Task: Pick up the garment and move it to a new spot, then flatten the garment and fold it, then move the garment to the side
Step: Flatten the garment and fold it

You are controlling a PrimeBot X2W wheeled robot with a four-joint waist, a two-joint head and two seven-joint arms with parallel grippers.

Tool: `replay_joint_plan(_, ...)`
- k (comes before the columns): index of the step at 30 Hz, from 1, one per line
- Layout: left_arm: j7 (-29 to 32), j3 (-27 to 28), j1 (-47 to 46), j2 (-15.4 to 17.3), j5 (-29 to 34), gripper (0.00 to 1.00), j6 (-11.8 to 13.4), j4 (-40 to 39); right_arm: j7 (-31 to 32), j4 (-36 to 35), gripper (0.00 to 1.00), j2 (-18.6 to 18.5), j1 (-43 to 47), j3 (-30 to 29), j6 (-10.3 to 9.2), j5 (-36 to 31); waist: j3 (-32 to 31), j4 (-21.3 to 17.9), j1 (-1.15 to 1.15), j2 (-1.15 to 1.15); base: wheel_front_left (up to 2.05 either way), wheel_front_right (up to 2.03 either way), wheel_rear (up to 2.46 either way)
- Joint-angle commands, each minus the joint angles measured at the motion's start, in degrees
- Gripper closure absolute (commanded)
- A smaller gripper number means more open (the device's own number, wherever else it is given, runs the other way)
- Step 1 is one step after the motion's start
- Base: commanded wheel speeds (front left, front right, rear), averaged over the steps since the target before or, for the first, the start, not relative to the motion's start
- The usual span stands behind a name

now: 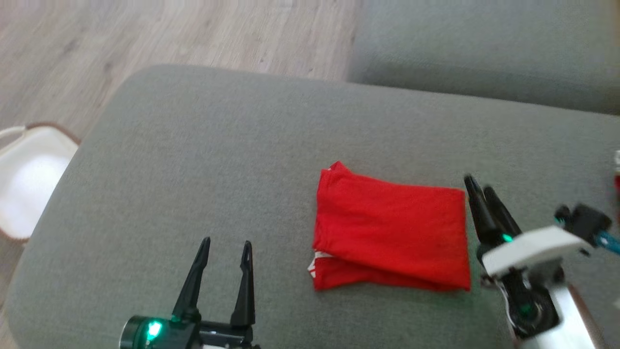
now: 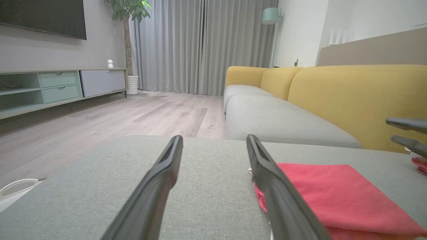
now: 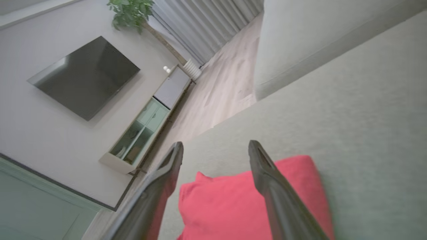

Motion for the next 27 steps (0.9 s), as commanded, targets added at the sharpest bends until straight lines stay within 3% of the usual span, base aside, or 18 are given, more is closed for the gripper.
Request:
replay_joint_plan(1, -0.53, 2.19, -1.33, -0.66, -0.26, 0.0, -0.14, -1.88, 0.23, -2.43, 0.0, -0.48, -1.37, 0.85, -0.04, -0.56, -1.03, -0.82, 0.0, 0.0, 0.0, 0.0, 0.0)
replay_joint_plan(12, -0.53, 4.97, 2.43, -0.67, -0.48, 0.0, -0.81, -1.56, 0.72, -7.86, 0.0, -0.84, 9.52, -5.87, -0.04, -4.7, -4.53, -1.33, 0.0, 0.0, 0.0, 0.0, 0.0)
replay_joint_plan(20, -0.53, 6.86, 4.97, -0.08, 0.51, 0.0, -1.74, -1.37, -10.16, -10.62, 0.0, -3.6, 16.98, -2.42, -0.04, -22.47, -6.42, -4.38, 0.0, 0.0, 0.0, 0.0, 0.0)
replay_joint_plan(27, -0.53, 7.34, 5.96, 0.15, 1.82, 0.0, -2.71, -0.7, -20.44, -7.45, 0.0, -0.15, 20.97, -3.38, -0.04, -34.2, -7.34, -7.14, 0.0, 0.0, 0.0, 0.0, 0.0)
